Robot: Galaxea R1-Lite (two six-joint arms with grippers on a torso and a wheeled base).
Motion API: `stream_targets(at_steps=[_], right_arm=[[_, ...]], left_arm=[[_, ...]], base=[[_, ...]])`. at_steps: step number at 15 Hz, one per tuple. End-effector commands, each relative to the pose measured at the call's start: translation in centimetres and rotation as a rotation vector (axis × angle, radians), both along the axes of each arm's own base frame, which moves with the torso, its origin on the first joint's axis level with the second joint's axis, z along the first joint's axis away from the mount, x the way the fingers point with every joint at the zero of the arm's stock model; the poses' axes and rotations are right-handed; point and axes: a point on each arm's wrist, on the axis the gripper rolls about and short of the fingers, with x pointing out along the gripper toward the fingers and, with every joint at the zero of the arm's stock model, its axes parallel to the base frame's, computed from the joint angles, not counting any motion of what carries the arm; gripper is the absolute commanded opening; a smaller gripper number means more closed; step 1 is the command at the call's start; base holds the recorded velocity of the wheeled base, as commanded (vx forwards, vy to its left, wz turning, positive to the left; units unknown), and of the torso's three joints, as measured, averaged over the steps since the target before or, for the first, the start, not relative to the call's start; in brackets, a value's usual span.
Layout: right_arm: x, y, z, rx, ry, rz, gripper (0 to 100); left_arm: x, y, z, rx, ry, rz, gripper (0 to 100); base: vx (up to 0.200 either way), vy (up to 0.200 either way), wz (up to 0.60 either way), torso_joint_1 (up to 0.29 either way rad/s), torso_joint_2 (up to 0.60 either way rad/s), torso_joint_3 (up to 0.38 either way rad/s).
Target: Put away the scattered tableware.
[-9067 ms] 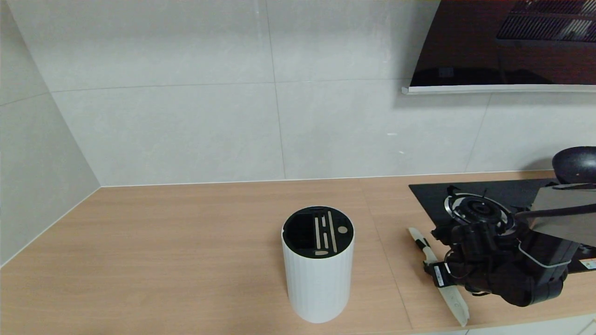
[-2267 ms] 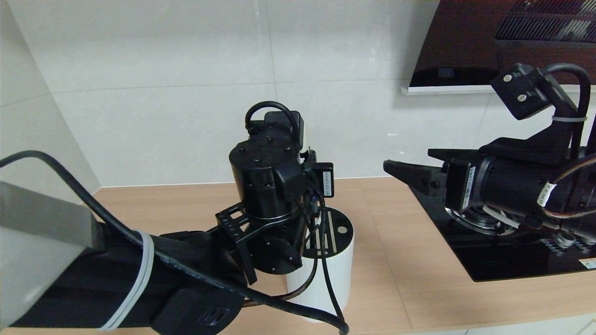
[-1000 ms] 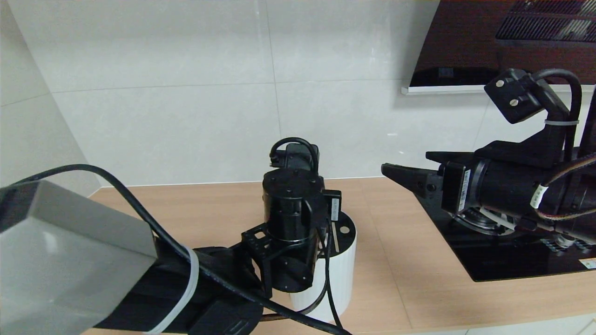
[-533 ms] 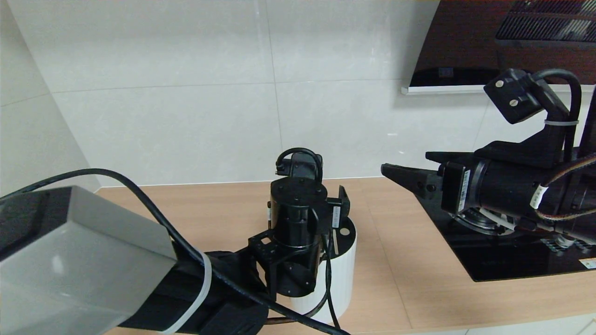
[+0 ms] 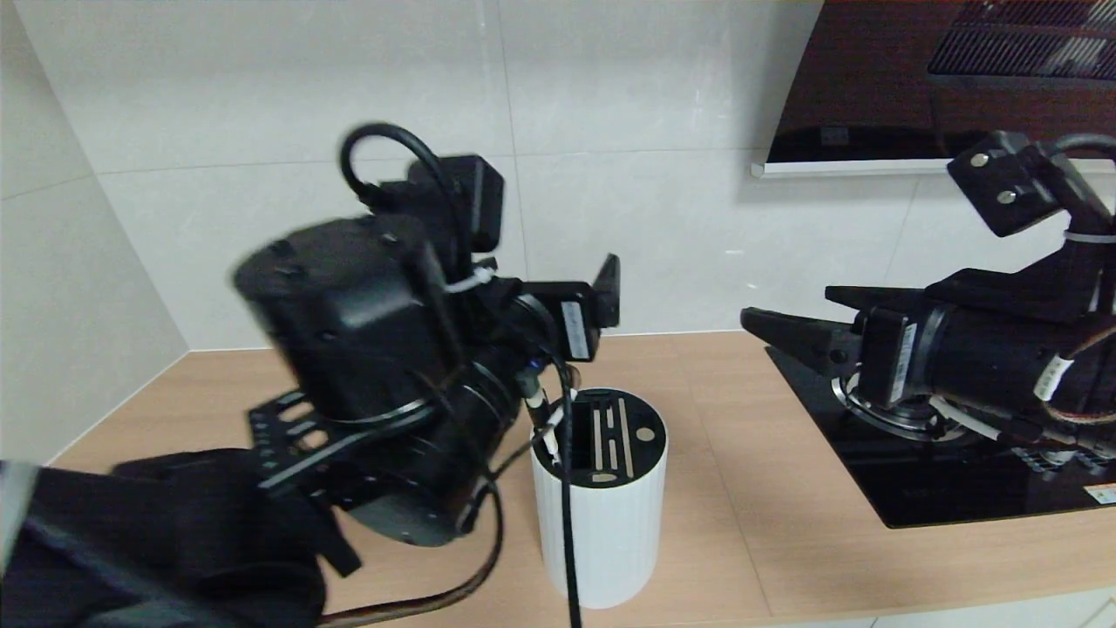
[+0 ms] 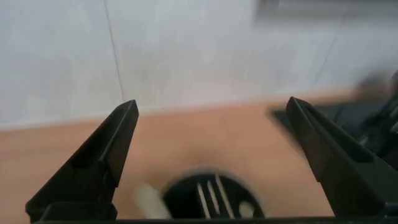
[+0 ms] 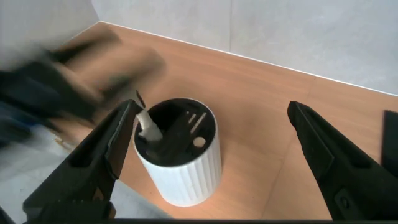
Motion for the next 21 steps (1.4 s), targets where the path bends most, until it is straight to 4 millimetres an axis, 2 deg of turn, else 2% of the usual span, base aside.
stream_targets(at_steps=[1,2,3,4,5,6,7,8,10,11,12,15,17,18,19,21], right_arm=[[-4.1,-4.6,1.2,0.053,-0.097,-0.068,100],[-6.0,-6.3,0.8,0.069,-0.123,-0.083,100],[-8.7,-8.5,0.0,0.090,-0.163,-0.103,100],[-10.4,-10.0,-0.8,0.103,-0.193,-0.142,100],[-11.2,-11.0,-1.7,0.099,-0.204,-0.206,100],[-12.7,-12.6,-2.9,0.099,-0.239,-0.330,100],[-14.1,-13.3,-3.6,0.110,-0.277,-0.368,100],[-16.4,-14.0,-4.4,0.123,-0.329,-0.389,100],[-19.9,-14.8,-6.2,0.086,-0.364,-0.458,100],[-20.4,-14.8,-6.6,0.078,-0.366,-0.467,100],[-22.0,-15.0,-8.0,0.066,-0.375,-0.493,100],[-23.3,-14.1,-10.8,-0.002,-0.414,-0.583,100],[-22.7,-14.2,-12.2,-0.072,-0.402,-0.598,100],[-22.3,-14.2,-13.0,-0.080,-0.384,-0.608,100],[-21.7,-14.2,-14.0,-0.090,-0.360,-0.605,100],[-20.3,-14.2,-17.1,-0.111,-0.292,-0.596,100]], left_arm=[[-6.4,9.8,7.4,-0.107,-0.153,0.042,100],[-7.7,12.5,7.2,-0.082,-0.142,0.080,100],[-10.0,16.1,6.2,-0.043,-0.133,0.110,100],[-12.0,18.1,5.3,-0.029,-0.131,0.101,100],[-13.7,19.5,4.5,-0.026,-0.131,0.106,100],[-16.9,21.7,3.4,-0.018,-0.138,0.127,100],[-18.9,22.8,2.6,-0.002,-0.125,0.164,100],[-21.4,23.9,1.3,0.013,-0.113,0.222,100],[-25.6,25.0,-1.3,0.019,-0.163,0.271,100],[-26.3,25.0,-1.8,0.023,-0.177,0.275,100],[-28.1,25.0,-4.0,0.062,-0.193,0.296,100],[-28.0,24.7,-3.7,0.035,-0.206,0.489,100],[-28.2,23.9,-5.1,0.054,-0.202,0.576,100],[-27.8,23.6,-7.2,0.098,-0.180,0.533,100],[-26.6,23.6,-9.0,0.120,-0.122,0.526,100],[-24.3,23.5,-12.9,0.141,-0.047,0.502,100]], base=[[0.000,0.000,0.00,0.000,0.00,0.000],[0.000,0.000,0.00,0.000,0.00,0.000],[0.000,0.000,0.00,0.000,0.00,0.000],[0.000,0.000,0.00,0.000,0.00,0.000],[0.000,0.000,0.00,0.000,0.00,0.000],[0.000,0.000,0.00,0.000,0.00,0.000],[0.000,0.000,0.00,0.000,0.00,0.000],[0.000,0.000,0.00,0.000,0.00,0.000],[0.000,0.000,0.00,0.000,0.00,0.000],[0.000,0.000,0.00,0.000,0.00,0.000],[0.000,0.000,0.00,0.000,0.00,0.000],[0.000,0.000,0.00,0.000,0.00,0.000],[0.000,0.000,0.00,0.000,0.00,0.000],[0.000,0.000,0.00,0.000,0.00,0.000],[0.000,0.000,0.00,0.000,0.00,0.000],[0.000,0.000,0.00,0.000,0.00,0.000]])
